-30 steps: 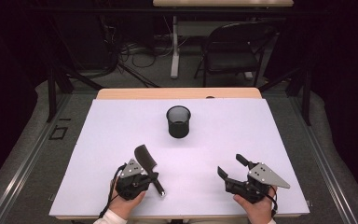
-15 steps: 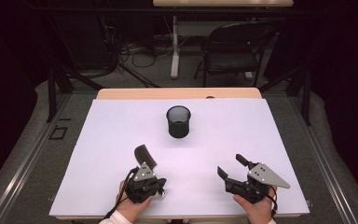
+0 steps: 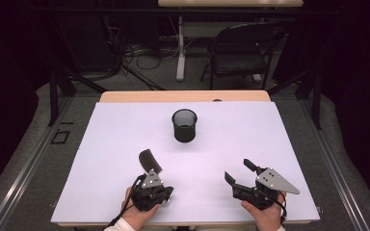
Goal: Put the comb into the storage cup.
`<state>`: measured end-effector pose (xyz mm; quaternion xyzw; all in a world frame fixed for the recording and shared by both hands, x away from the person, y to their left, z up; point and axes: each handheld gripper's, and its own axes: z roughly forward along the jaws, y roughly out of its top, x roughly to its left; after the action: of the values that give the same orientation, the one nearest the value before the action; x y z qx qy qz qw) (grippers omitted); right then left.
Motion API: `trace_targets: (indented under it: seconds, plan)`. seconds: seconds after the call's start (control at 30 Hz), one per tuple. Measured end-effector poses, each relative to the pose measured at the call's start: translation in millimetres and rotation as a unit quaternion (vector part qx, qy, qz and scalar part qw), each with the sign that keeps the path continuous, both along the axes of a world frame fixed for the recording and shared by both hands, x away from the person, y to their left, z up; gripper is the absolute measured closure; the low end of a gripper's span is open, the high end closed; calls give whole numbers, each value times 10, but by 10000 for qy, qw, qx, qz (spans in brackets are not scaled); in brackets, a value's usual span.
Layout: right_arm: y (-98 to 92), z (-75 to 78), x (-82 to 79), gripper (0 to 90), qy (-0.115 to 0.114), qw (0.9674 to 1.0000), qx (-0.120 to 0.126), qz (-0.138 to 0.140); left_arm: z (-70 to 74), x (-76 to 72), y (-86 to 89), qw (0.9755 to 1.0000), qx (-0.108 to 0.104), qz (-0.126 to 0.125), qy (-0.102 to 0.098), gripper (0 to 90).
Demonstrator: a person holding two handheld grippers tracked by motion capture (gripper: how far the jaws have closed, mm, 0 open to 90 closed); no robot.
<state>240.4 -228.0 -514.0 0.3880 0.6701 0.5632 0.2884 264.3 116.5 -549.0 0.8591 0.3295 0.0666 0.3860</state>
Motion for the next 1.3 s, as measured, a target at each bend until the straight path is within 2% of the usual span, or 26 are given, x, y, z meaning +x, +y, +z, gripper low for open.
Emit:
trace_targets:
  seconds: [0.17,0.67,1.1,1.3]
  plan:
    - [-1,0,0,198,2,10000,4,8,-5,-8,1,10000,-5,35,52,900]
    - [-3,1,-1,200,-3,10000,3,19,-13,-22,61,9997,159,70,178,900]
    - [-2,1,-1,201,9,10000,17,26,-2,-11,181,9991,192,255,263,900]
    - [-5,0,0,201,7,10000,17,19,6,0,233,9988,278,288,292,900]
